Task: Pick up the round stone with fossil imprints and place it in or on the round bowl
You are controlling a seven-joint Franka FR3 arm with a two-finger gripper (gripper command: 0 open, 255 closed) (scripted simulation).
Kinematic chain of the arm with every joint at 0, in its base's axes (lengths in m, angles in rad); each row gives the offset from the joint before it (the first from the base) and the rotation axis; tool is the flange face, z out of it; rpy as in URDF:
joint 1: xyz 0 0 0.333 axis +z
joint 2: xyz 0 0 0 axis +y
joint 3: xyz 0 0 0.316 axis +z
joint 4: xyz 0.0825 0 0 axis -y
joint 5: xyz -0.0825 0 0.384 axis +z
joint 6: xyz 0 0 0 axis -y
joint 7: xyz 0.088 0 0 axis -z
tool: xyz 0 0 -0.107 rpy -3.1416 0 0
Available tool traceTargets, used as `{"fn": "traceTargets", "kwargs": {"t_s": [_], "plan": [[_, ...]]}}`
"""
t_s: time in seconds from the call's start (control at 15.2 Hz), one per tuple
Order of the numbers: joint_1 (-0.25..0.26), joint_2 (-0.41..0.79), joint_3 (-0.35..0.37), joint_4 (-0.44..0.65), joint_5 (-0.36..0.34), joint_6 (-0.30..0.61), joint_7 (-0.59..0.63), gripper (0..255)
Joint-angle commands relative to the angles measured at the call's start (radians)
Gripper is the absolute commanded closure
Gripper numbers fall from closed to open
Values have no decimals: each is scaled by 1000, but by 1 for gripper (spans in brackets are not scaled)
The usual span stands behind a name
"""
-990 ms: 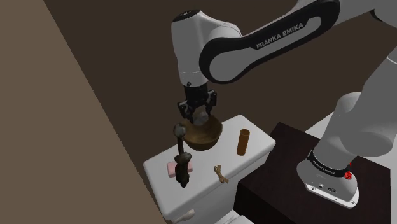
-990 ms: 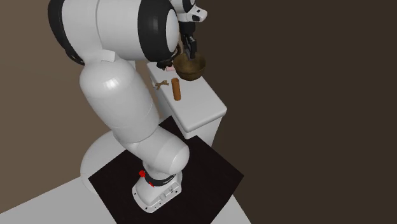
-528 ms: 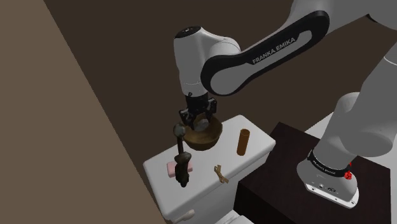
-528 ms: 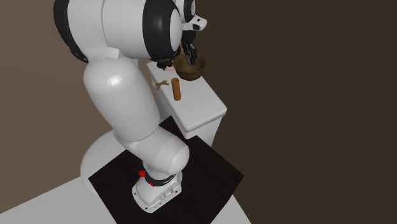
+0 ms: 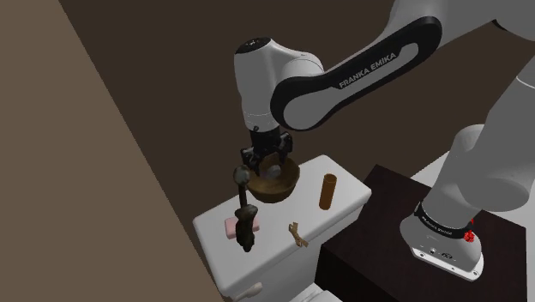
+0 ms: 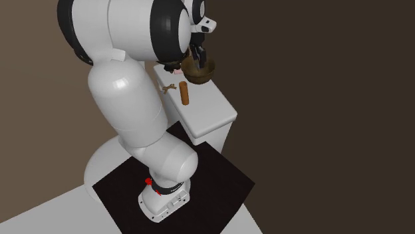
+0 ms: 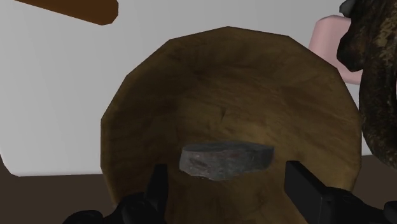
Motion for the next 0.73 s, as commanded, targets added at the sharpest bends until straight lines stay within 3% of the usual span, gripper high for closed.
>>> {"fn": "traceTargets", "kwargs": {"t_s": [0.0, 0.26, 0.53, 0.66], "plan": [[0, 0, 0, 0, 0, 0, 0, 0], [0, 0, 0, 0, 0, 0, 0, 0], [2, -33, 0, 95, 16, -126, -12, 0], [2, -33, 0, 95, 16, -126, -12, 0]]}}
